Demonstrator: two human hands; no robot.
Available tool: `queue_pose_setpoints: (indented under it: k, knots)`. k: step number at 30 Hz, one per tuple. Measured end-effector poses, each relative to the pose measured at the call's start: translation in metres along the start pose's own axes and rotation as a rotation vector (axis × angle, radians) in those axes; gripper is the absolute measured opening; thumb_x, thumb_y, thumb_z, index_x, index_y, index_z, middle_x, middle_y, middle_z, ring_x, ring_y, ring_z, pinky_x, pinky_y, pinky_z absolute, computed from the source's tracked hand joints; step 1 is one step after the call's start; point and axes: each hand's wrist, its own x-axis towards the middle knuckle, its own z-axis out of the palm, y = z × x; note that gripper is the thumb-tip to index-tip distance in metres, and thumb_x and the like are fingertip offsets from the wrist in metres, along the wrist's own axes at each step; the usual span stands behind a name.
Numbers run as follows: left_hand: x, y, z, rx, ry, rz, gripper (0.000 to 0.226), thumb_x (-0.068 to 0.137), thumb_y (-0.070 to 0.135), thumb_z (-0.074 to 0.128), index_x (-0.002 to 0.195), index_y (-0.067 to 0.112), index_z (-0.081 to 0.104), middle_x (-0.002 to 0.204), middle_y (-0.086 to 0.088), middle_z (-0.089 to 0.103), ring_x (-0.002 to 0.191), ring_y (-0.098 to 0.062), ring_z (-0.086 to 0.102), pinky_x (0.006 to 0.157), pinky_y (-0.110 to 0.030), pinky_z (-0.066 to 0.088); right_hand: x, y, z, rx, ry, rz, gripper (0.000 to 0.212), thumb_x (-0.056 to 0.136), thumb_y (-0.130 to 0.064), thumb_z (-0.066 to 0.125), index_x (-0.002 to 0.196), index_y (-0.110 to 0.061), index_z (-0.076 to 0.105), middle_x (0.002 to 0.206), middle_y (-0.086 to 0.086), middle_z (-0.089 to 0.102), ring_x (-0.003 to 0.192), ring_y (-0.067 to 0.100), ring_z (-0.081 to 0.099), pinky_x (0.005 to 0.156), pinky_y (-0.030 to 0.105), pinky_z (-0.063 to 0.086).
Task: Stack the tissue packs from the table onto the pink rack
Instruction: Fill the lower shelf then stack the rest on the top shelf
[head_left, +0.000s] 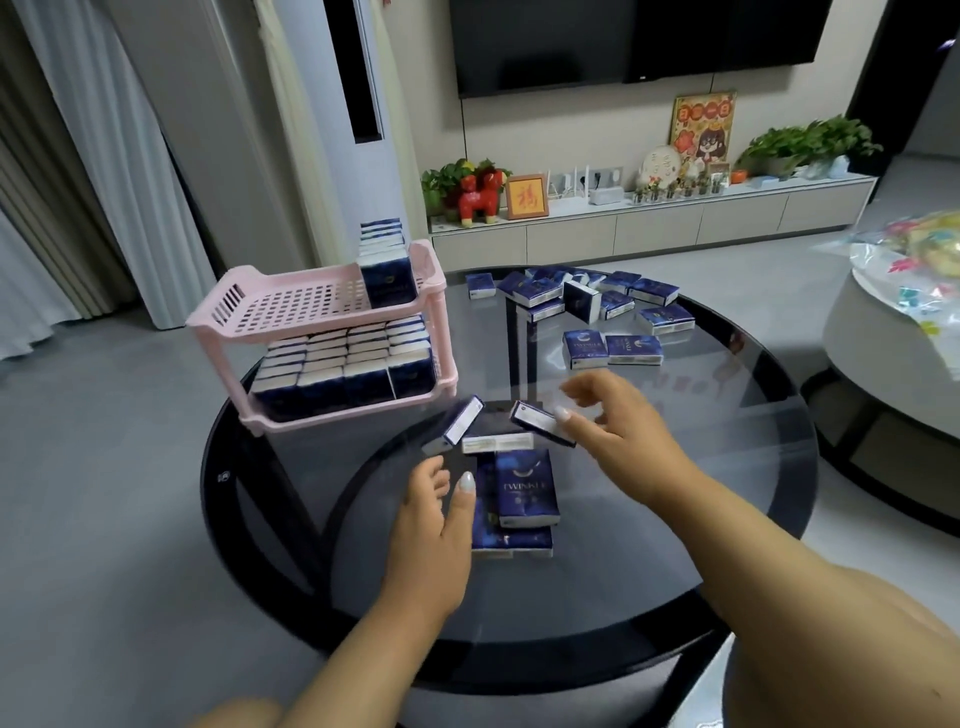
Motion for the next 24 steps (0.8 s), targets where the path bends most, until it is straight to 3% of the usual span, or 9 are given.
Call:
queue_pose_setpoints:
  k: [2, 4, 7, 9, 12, 16, 18, 21, 24]
  knots:
    - [-0.006, -0.004, -0.006, 0.009, -0.048, -0.015, 0.04, 0.094, 0.04, 0.054, 0.13, 0.033, 0.039, 0.134, 0.006, 0.051, 0.12, -0.008, 0.049, 0.098, -0.026, 0.038, -0.013, -0.003, 0.002, -0.092, 0.014, 0.003, 0.025, 0.087, -0.041, 0.06, 0.107, -0.026, 0.055, 0.096, -0.012, 0.054, 0.09, 0.008, 0.052, 0.075, 0.025, 0.043]
    - [-0.013, -0.005, -0.01, 0.072, -0.125, -0.006, 0.051, 0.088, 0.044, 0.062, 0.132, 0.034, 0.037, 0.131, 0.014, 0.051, 0.119, -0.004, 0.047, 0.093, -0.021, 0.034, -0.029, -0.006, 0.012, -0.099, -0.026, 0.117, 0.035, 0.083, -0.053, 0.059, 0.105, -0.026, 0.053, 0.089, -0.008, 0.056, 0.081, 0.009, 0.054, 0.069, 0.028, 0.044]
    - [-0.019, -0.006, -0.008, 0.203, -0.23, 0.065, 0.082, 0.079, 0.048, 0.073, 0.144, 0.03, 0.028, 0.136, 0.019, 0.044, 0.128, -0.002, 0.04, 0.096, -0.017, 0.029, -0.046, -0.007, 0.035, -0.138, -0.117, 0.324, 0.056, 0.078, -0.068, 0.053, 0.109, -0.022, 0.051, 0.096, -0.005, 0.06, 0.089, 0.015, 0.058, 0.07, 0.03, 0.043]
    - [-0.018, -0.005, -0.005, 0.274, -0.252, 0.095, 0.093, 0.076, 0.046, 0.076, 0.15, 0.026, 0.022, 0.144, 0.014, 0.04, 0.137, -0.004, 0.031, 0.102, -0.015, 0.024, -0.047, -0.006, 0.046, -0.225, -0.113, 0.355, 0.058, 0.077, -0.07, 0.053, 0.106, -0.02, 0.054, 0.096, -0.005, 0.061, 0.093, 0.017, 0.058, 0.071, 0.032, 0.043]
    - [-0.018, -0.004, -0.003, 0.293, -0.216, 0.11, 0.092, 0.077, 0.04, 0.078, 0.15, 0.024, 0.023, 0.146, 0.009, 0.043, 0.138, -0.007, 0.03, 0.102, -0.014, 0.022, -0.044, -0.006, 0.049, -0.145, -0.109, 0.418, 0.049, 0.078, -0.065, 0.059, 0.103, -0.023, 0.052, 0.093, -0.008, 0.06, 0.093, 0.017, 0.059, 0.07, 0.03, 0.04]
    - [-0.022, -0.007, -0.006, 0.25, -0.144, 0.137, 0.086, 0.069, 0.04, 0.084, 0.141, 0.031, 0.038, 0.122, 0.015, 0.052, 0.123, -0.004, 0.041, 0.091, -0.015, 0.028, -0.048, 0.001, 0.044, 0.118, -0.078, 0.459, 0.039, 0.077, -0.049, 0.071, 0.095, -0.017, 0.058, 0.087, -0.004, 0.065, 0.085, 0.017, 0.063, 0.073, 0.032, 0.046]
    - [-0.023, -0.009, -0.008, 0.213, -0.121, 0.167, 0.08, 0.066, 0.036, 0.087, 0.134, 0.033, 0.045, 0.116, 0.019, 0.051, 0.116, -0.001, 0.047, 0.089, -0.012, 0.033, -0.05, 0.001, 0.042, 0.232, -0.07, 0.453, 0.034, 0.077, -0.038, 0.075, 0.094, -0.012, 0.061, 0.081, -0.001, 0.065, 0.075, 0.015, 0.062, 0.067, 0.027, 0.045]
    - [-0.02, -0.013, -0.01, 0.041, -0.104, 0.165, 0.07, 0.062, 0.026, 0.09, 0.121, 0.034, 0.053, 0.119, 0.012, 0.056, 0.105, 0.0, 0.057, 0.085, -0.007, 0.041, -0.049, -0.003, 0.038, 0.424, -0.059, 0.436, 0.023, 0.083, -0.022, 0.072, 0.096, -0.004, 0.064, 0.07, 0.0, 0.059, 0.058, 0.009, 0.05, 0.05, 0.012, 0.039]
    - [-0.018, -0.014, -0.016, -0.226, -0.105, 0.086, 0.062, 0.063, 0.02, 0.085, 0.116, 0.033, 0.056, 0.119, 0.004, 0.061, 0.098, -0.011, 0.067, 0.082, -0.021, 0.052, -0.048, -0.003, 0.031, 0.564, -0.009, 0.437, 0.01, 0.086, -0.016, 0.067, 0.086, -0.006, 0.066, 0.066, -0.002, 0.06, 0.055, 0.008, 0.045, 0.048, 0.01, 0.036]
